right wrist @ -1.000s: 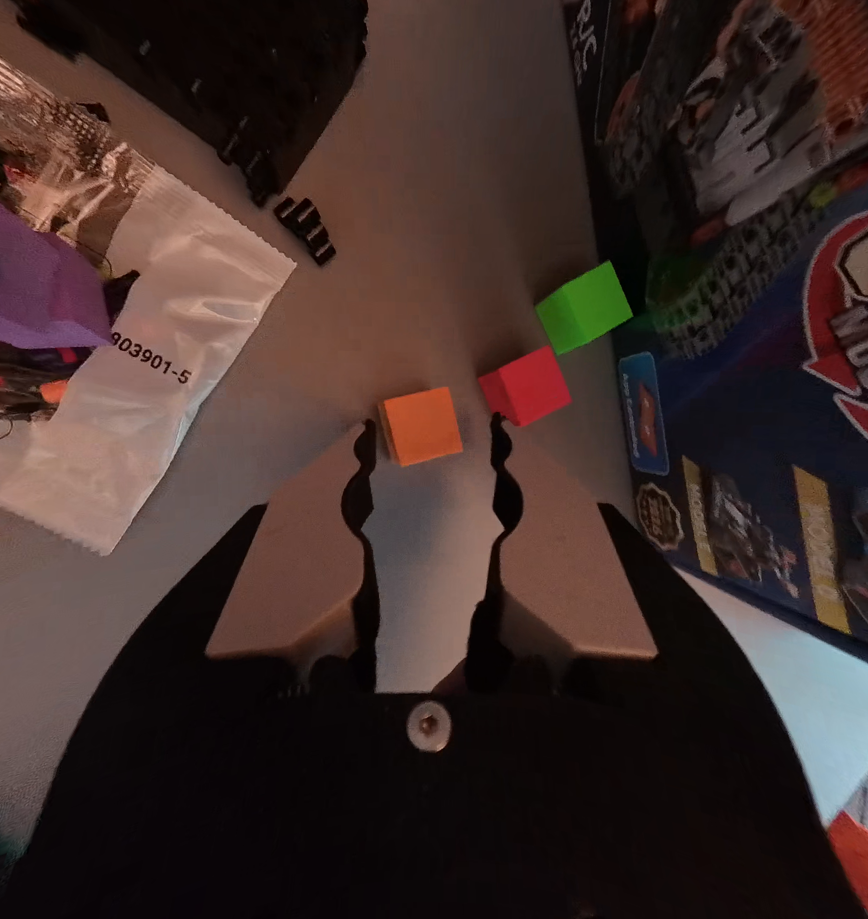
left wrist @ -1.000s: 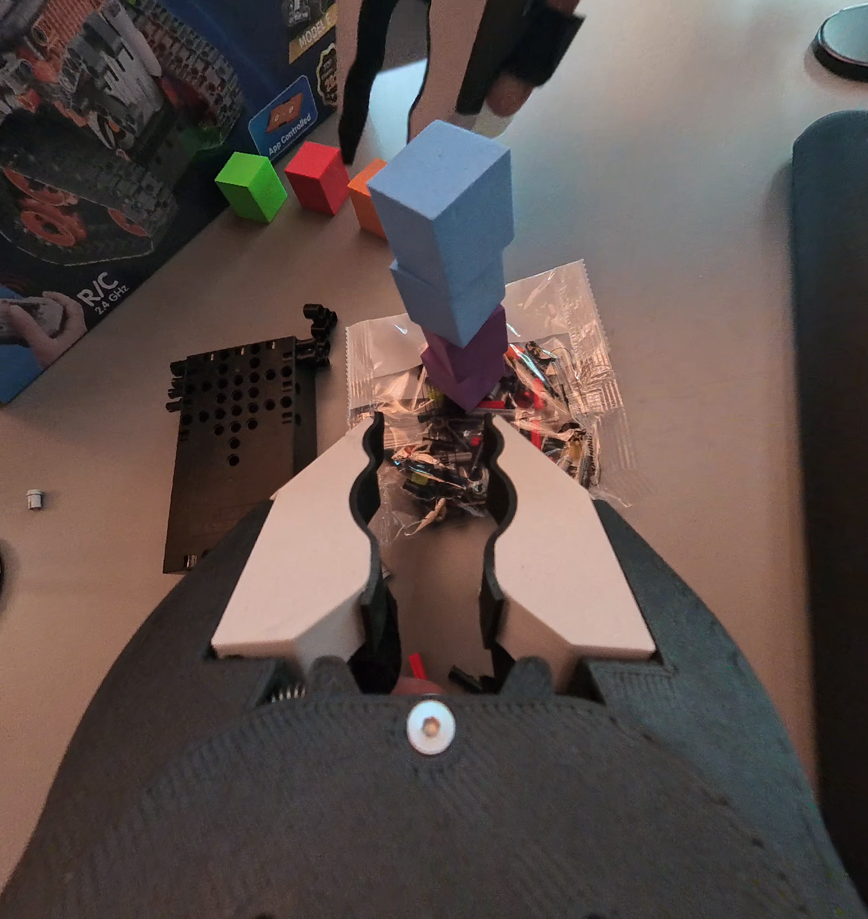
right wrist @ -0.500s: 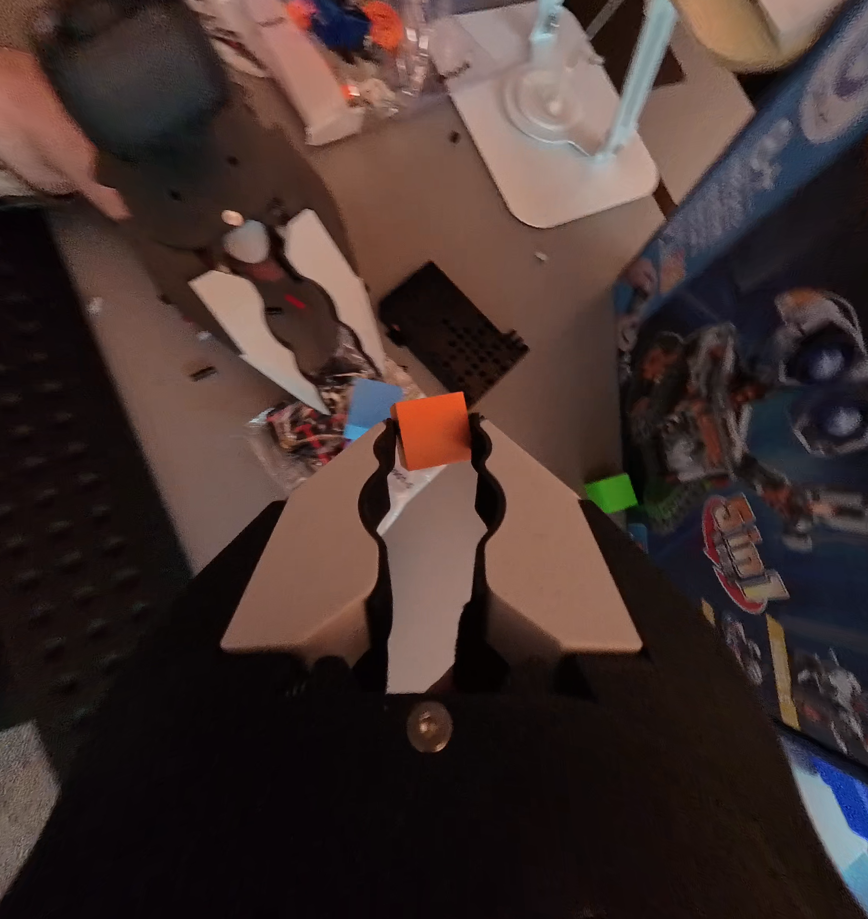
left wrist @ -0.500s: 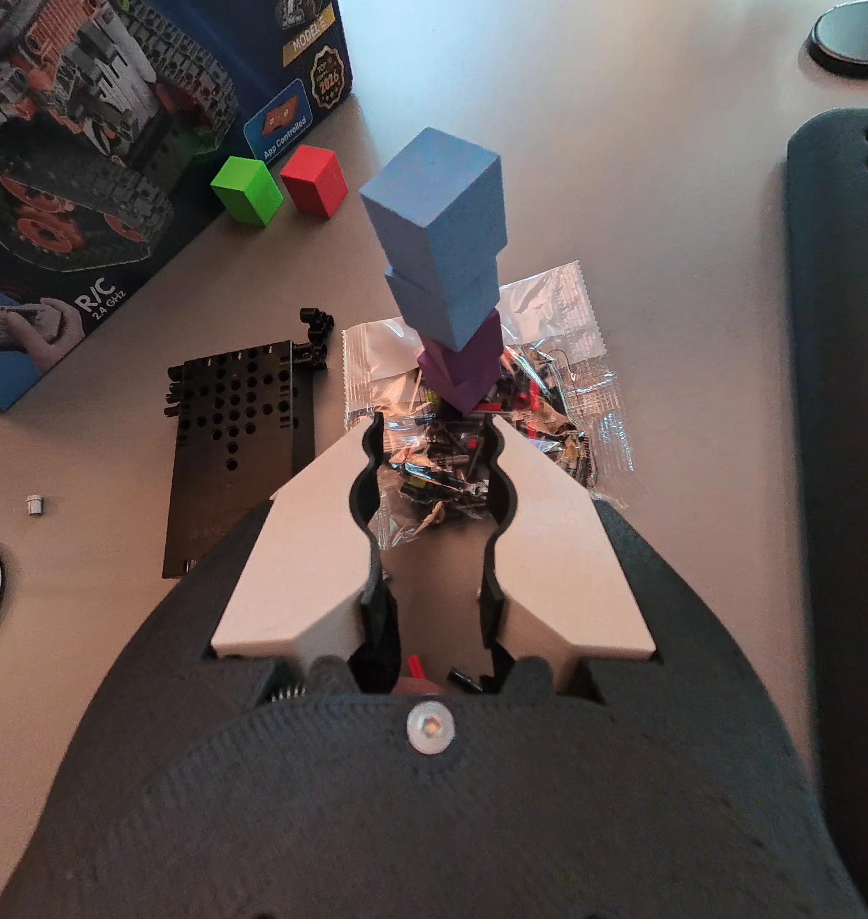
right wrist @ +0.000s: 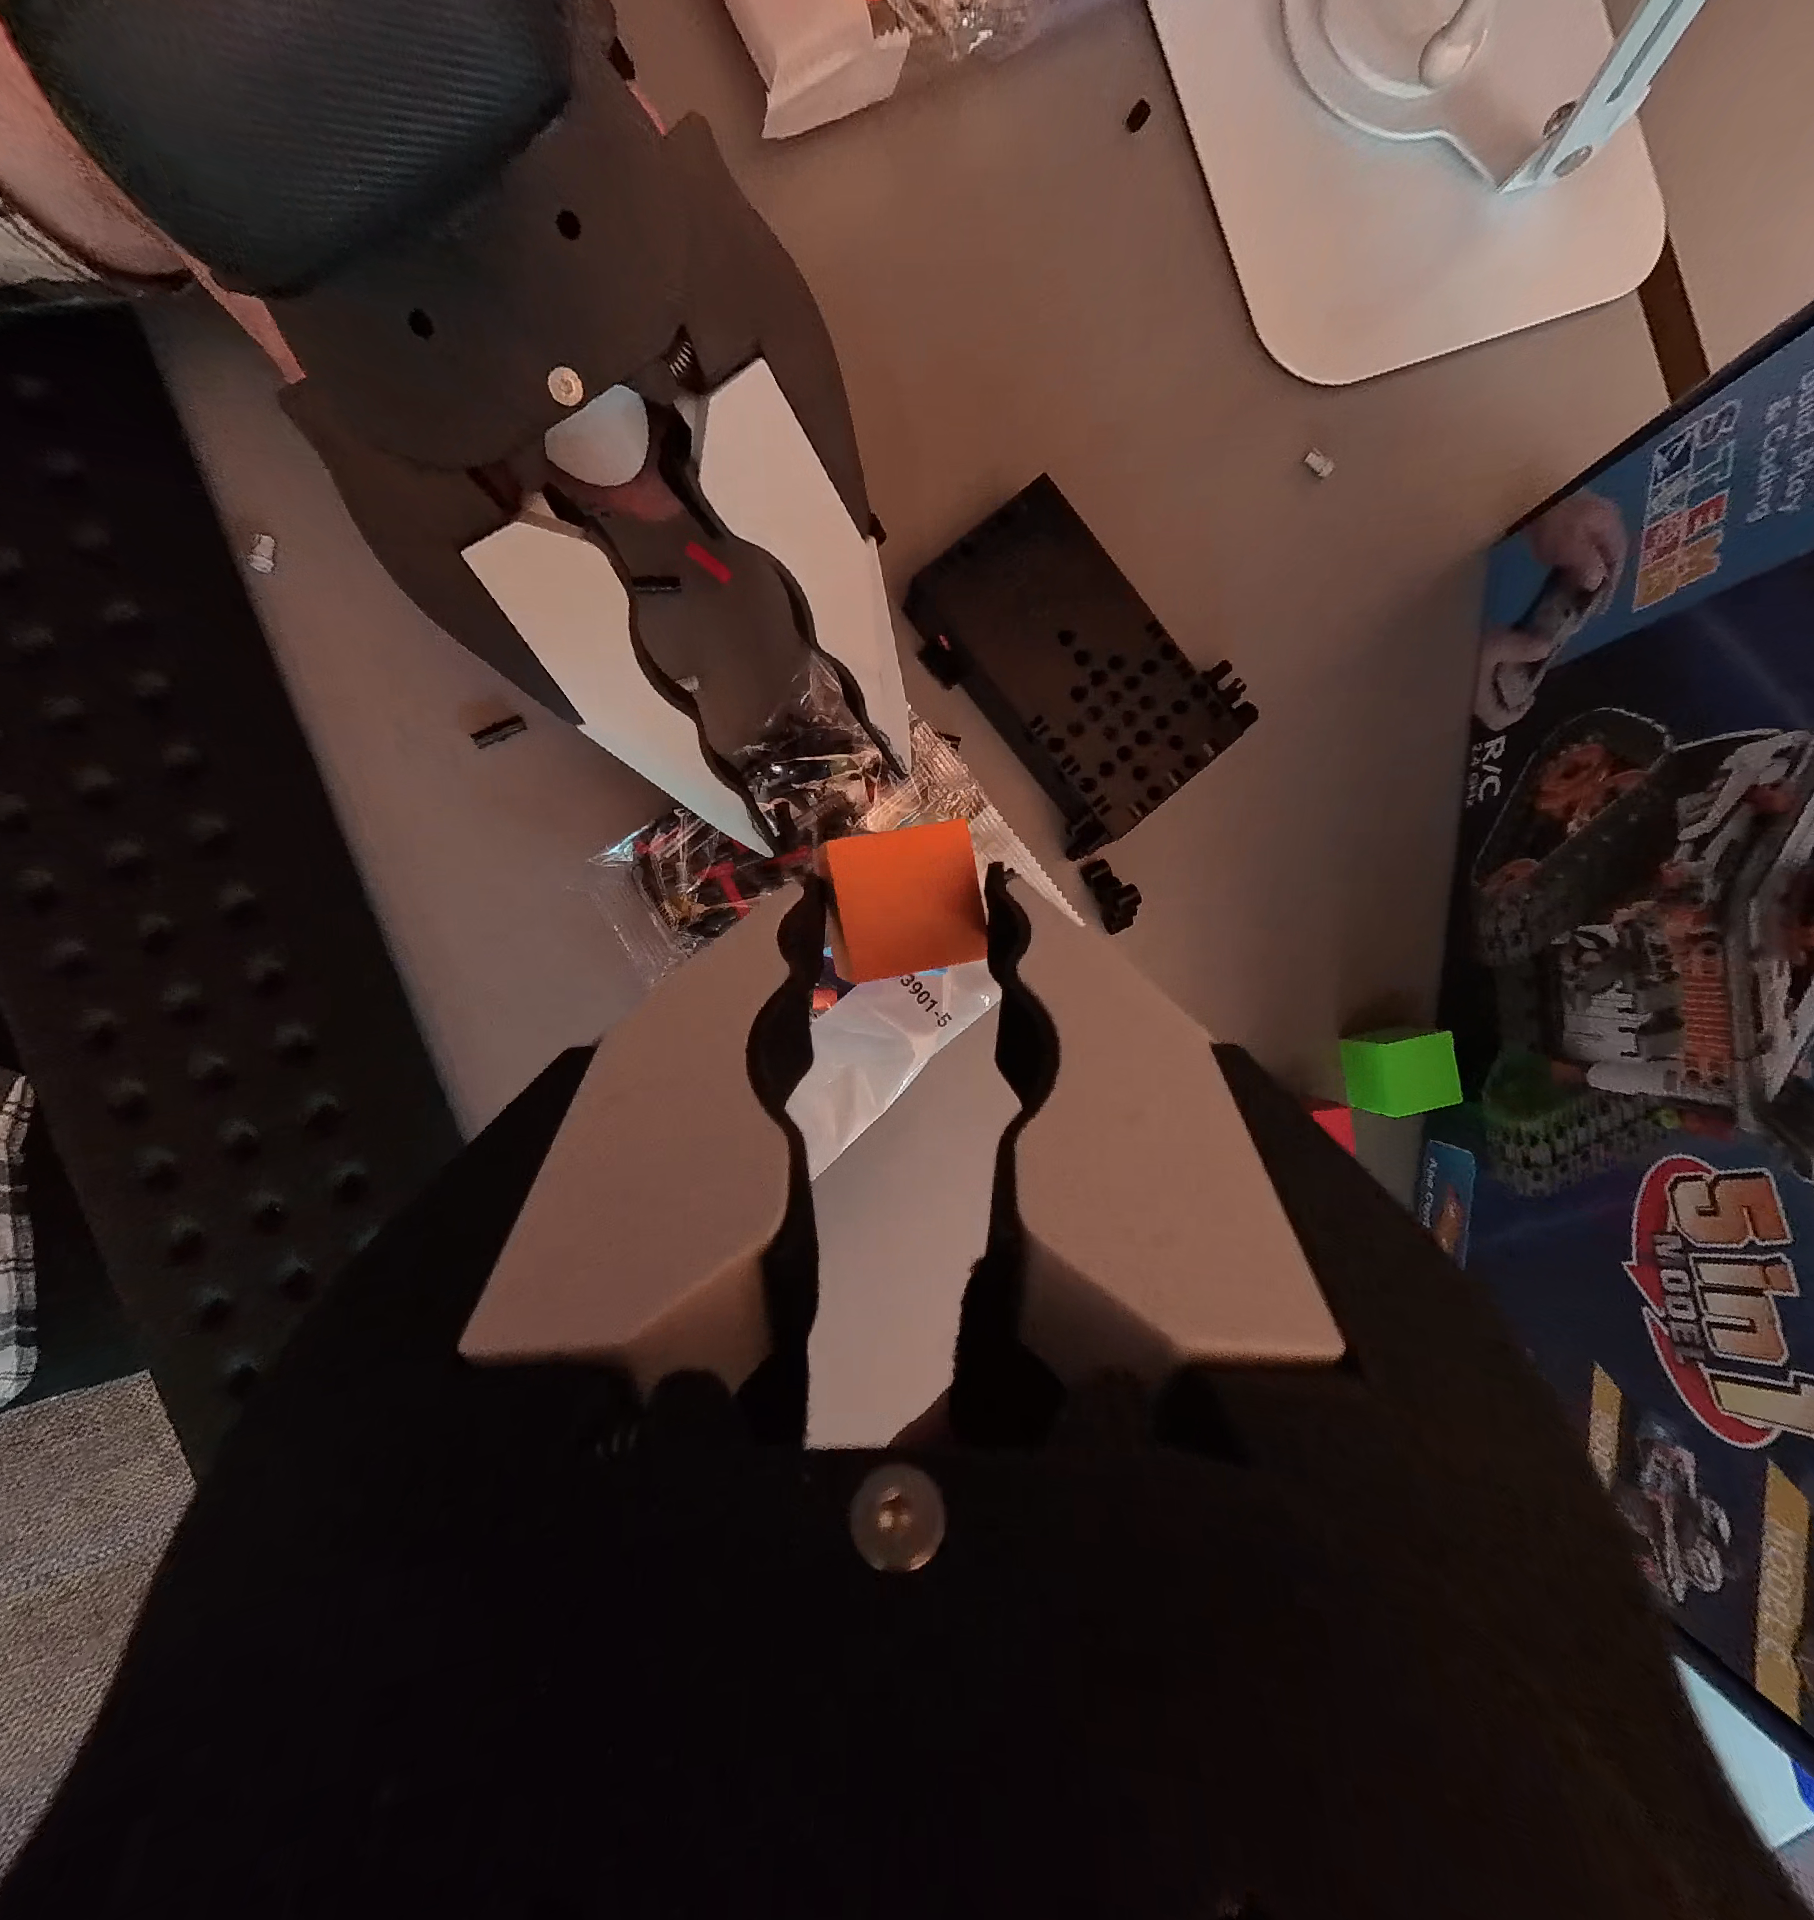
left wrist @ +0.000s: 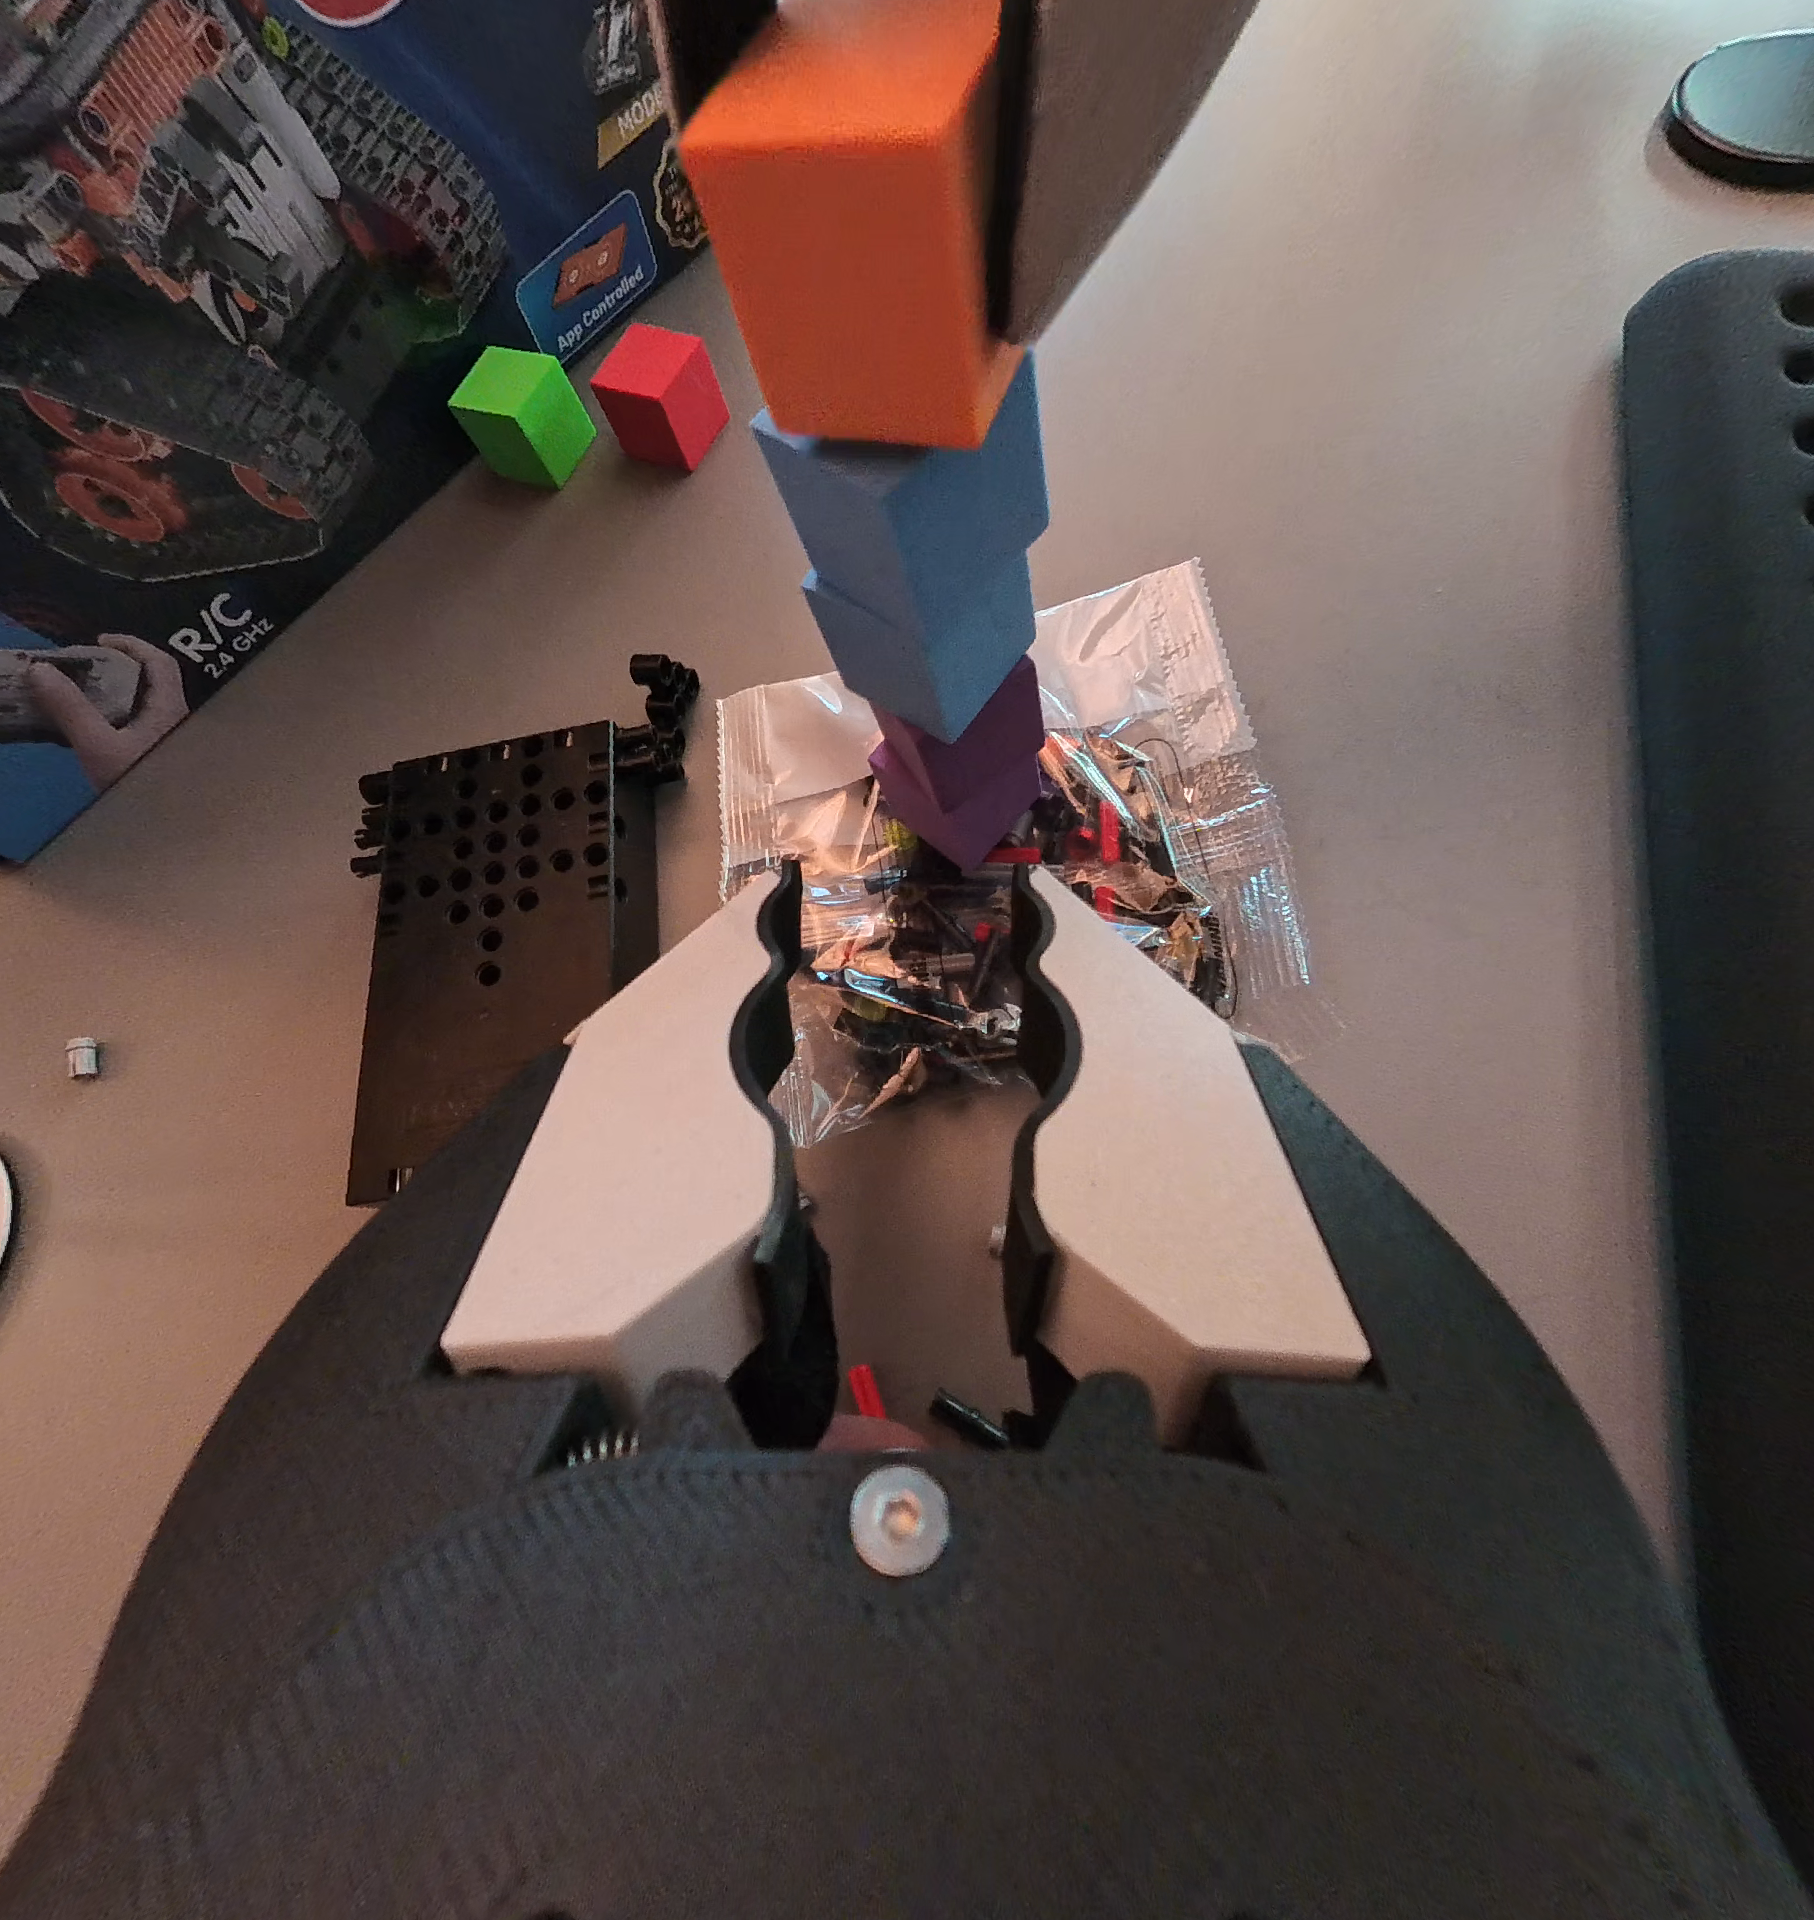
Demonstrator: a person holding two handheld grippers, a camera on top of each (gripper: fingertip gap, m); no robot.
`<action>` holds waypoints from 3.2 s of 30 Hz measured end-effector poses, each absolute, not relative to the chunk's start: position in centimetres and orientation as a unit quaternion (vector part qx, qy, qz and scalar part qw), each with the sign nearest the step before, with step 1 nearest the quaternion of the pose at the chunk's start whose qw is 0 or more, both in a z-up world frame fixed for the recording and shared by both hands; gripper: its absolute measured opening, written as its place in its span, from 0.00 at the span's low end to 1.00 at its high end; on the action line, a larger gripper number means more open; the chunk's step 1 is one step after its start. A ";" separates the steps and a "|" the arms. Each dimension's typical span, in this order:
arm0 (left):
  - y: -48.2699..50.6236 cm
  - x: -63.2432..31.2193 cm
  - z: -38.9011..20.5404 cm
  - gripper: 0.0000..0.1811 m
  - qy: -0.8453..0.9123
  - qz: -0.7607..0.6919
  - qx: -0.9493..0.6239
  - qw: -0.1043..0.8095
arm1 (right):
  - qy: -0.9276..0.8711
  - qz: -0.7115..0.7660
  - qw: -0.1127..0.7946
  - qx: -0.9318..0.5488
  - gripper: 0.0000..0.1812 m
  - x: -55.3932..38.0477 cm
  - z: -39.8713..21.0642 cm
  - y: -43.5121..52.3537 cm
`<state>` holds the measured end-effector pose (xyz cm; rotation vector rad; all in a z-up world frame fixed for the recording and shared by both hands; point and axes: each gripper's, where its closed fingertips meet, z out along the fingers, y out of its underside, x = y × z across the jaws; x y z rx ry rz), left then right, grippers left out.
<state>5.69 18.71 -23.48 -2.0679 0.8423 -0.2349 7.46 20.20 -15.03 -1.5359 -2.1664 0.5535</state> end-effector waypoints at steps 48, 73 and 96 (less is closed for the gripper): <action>19.1 4.9 -23.2 0.21 0.323 -0.085 -0.833 0.441 | -0.723 0.286 0.289 -0.558 0.20 7.9 -10.5 20.1; 19.0 4.8 -22.7 0.21 0.320 -0.088 -0.829 0.450 | -0.683 0.292 0.333 -0.581 0.28 8.1 -9.0 22.8; 19.3 4.6 -22.1 0.21 0.319 -0.082 -0.824 0.462 | -0.465 0.095 0.365 -0.801 0.21 7.0 -26.1 39.9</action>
